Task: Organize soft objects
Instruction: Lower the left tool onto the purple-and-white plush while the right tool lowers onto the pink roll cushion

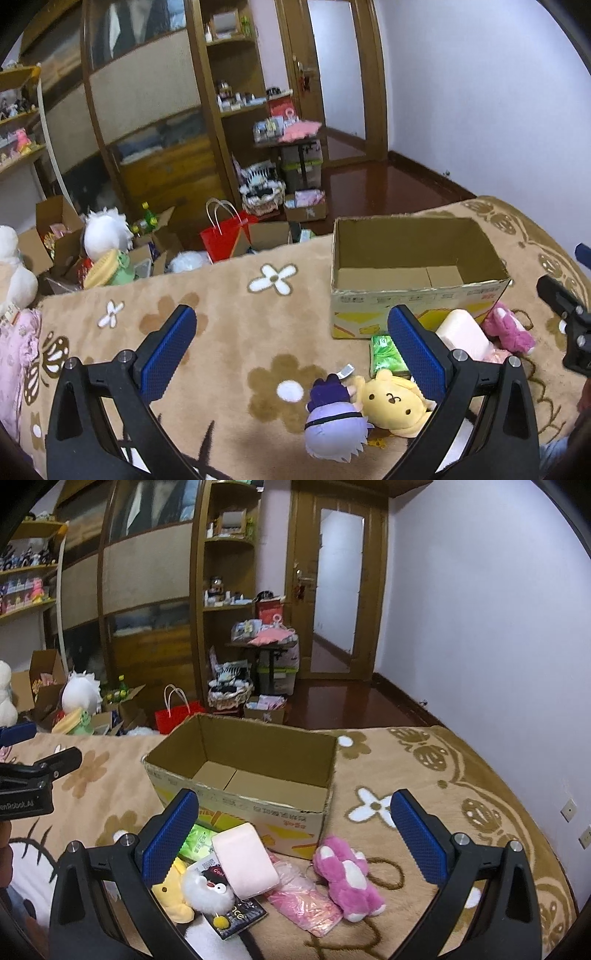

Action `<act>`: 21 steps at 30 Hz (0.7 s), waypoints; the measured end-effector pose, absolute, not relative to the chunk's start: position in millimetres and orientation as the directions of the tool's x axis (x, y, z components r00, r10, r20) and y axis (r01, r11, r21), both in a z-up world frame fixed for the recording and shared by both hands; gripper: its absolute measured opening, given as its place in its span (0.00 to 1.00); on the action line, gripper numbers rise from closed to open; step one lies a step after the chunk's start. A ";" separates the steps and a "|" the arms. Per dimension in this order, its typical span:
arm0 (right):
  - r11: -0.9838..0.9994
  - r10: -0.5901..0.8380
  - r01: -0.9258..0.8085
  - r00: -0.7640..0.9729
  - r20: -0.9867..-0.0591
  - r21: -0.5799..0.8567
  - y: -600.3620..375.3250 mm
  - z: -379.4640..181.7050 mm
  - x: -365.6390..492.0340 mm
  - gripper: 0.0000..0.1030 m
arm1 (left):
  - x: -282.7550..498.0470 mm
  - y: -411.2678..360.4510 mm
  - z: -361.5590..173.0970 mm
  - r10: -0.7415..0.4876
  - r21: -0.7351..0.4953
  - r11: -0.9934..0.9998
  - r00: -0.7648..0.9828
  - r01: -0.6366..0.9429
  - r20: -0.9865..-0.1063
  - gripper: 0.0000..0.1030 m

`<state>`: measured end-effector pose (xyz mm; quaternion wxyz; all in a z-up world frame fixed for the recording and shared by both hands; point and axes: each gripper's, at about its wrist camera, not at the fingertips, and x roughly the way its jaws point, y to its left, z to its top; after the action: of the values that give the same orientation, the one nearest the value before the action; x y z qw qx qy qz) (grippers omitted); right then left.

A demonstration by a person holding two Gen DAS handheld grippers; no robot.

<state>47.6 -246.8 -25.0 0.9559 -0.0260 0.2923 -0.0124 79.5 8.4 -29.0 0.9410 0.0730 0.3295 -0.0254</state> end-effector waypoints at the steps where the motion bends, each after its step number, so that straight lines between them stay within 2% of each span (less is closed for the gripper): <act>1: 0.998 -0.034 0.002 0.822 -0.568 -0.056 -245.0 -29.5 51.3 1.00 | 83.1 8.7 -32.4 -0.005 0.111 0.989 0.772 0.097 -0.635 0.99; 6: 0.999 -0.006 -0.016 0.788 -0.615 -0.030 -239.7 -51.8 68.4 1.00 | 103.4 12.1 -55.4 -0.049 0.047 0.992 0.707 0.117 -0.706 0.99; 10: 1.000 0.005 -0.023 0.768 -0.641 -0.021 -237.6 -66.4 81.4 1.00 | 114.7 7.7 -71.7 -0.052 0.052 0.990 0.674 0.133 -0.737 0.99; 21: 0.998 0.042 -0.055 0.737 -0.675 0.002 -231.6 -92.5 98.2 1.00 | 140.1 13.9 -110.5 -0.083 -0.021 0.993 0.556 0.117 -0.827 0.99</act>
<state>98.2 -231.6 -92.5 0.9318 -0.0093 0.3620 0.0261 140.1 13.9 -110.5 0.8819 0.0180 0.4676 -0.0567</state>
